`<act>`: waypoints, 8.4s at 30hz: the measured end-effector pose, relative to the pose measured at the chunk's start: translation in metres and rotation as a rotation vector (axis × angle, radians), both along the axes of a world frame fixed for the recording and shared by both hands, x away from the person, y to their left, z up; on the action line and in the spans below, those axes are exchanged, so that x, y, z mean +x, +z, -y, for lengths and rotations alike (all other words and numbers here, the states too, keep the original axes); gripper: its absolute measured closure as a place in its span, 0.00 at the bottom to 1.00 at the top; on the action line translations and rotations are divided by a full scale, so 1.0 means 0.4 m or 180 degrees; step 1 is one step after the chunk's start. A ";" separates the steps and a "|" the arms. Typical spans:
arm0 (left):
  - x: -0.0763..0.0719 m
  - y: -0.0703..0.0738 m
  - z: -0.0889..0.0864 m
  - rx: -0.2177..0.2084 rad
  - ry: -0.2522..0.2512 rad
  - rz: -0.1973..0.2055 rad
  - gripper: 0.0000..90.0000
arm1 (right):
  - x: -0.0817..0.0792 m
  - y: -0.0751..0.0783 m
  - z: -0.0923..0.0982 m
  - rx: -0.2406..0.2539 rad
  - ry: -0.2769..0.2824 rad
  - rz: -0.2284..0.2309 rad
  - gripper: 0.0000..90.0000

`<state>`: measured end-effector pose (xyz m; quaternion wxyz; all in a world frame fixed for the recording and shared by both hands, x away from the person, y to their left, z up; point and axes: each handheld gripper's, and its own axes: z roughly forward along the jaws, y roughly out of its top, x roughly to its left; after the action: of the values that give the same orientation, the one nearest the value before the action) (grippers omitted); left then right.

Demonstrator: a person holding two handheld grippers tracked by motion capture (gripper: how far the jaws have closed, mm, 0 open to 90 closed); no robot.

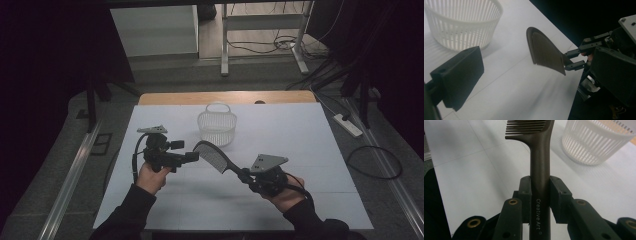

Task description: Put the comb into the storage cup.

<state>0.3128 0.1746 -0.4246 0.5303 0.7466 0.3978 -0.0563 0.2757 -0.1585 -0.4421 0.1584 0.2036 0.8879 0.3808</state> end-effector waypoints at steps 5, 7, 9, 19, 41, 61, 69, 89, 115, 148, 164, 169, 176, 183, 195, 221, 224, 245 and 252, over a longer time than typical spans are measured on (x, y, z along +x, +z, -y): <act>0.000 0.000 0.003 -0.0022 -0.0033 -0.0014 0.00 | -0.012 0.000 -0.009 0.0059 0.0091 0.0041 0.80; 0.000 -0.001 0.004 -0.0026 -0.0043 -0.0021 0.00 | -0.015 -0.001 -0.011 0.0094 0.0133 0.0035 0.80; 0.001 -0.002 0.006 -0.0036 -0.0061 -0.0036 0.00 | -0.017 -0.001 -0.013 0.0096 0.0146 0.0045 0.80; 0.007 -0.009 0.019 -0.0022 -0.0156 -0.0129 0.00 | -0.037 -0.006 -0.033 0.0121 0.0346 0.0109 0.80; 0.014 -0.017 0.001 -0.0449 -0.0359 -0.0510 0.85 | -0.043 -0.009 -0.039 0.0070 0.0431 0.0215 0.80; 0.012 -0.023 0.006 -0.0704 -0.0387 -0.0786 0.94 | -0.037 -0.028 -0.046 -0.0040 0.0443 0.0249 0.79; 0.012 -0.019 0.003 -0.0742 -0.0353 -0.0740 0.94 | -0.032 -0.029 -0.045 -0.0008 0.0388 0.0175 0.68; 0.018 0.002 -0.019 -0.0575 -0.0139 -0.0511 0.94 | -0.006 -0.015 -0.013 0.0055 0.0142 -0.0169 0.28; 0.052 0.066 -0.030 -0.0247 -0.0041 -0.0349 0.94 | 0.012 -0.012 0.051 0.0088 -0.0135 -0.0448 0.03; 0.116 0.143 -0.082 -0.0184 0.0189 -0.0279 0.94 | -0.011 -0.018 0.185 0.0134 -0.0500 -0.0535 0.00; 0.145 0.185 -0.104 -0.0168 0.0315 -0.0250 0.94 | -0.036 -0.022 0.259 0.0191 -0.0725 -0.0595 0.00; 0.156 0.201 -0.110 -0.0176 0.0362 -0.0240 0.93 | -0.047 -0.023 0.284 0.0220 -0.0830 -0.0623 0.00; 0.174 0.219 -0.118 -0.0147 0.0426 -0.0235 0.93 | -0.061 -0.022 0.311 0.0183 -0.0997 -0.0693 0.00; 0.192 0.229 -0.122 -0.0126 0.0501 -0.0234 0.93 | -0.079 -0.016 0.337 0.0239 -0.1153 -0.0703 0.00; 0.223 0.236 -0.126 -0.0082 0.0633 -0.0222 0.94 | -0.109 -0.003 0.370 0.0144 -0.1349 -0.0600 0.00; 0.304 0.183 -0.089 0.0015 0.0780 -0.0244 0.93 | -0.115 -0.001 0.383 0.0234 -0.1403 -0.0578 0.00; 0.312 0.174 -0.083 0.0032 0.0786 -0.0262 0.93 | -0.115 0.000 0.383 0.0234 -0.1396 -0.0564 0.00; 0.353 0.120 -0.026 0.0099 0.0788 -0.0326 0.93 | -0.116 -0.001 0.380 0.0200 -0.1363 -0.0560 0.01; 0.364 0.100 -0.007 0.0127 0.0786 -0.0351 0.94 | -0.116 -0.002 0.380 0.0192 -0.1356 -0.0556 0.01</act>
<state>0.4585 0.1774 -0.3844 0.4955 0.6981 0.5163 -0.0237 0.2292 -0.3103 -0.4429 0.1516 0.4233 0.8234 0.3461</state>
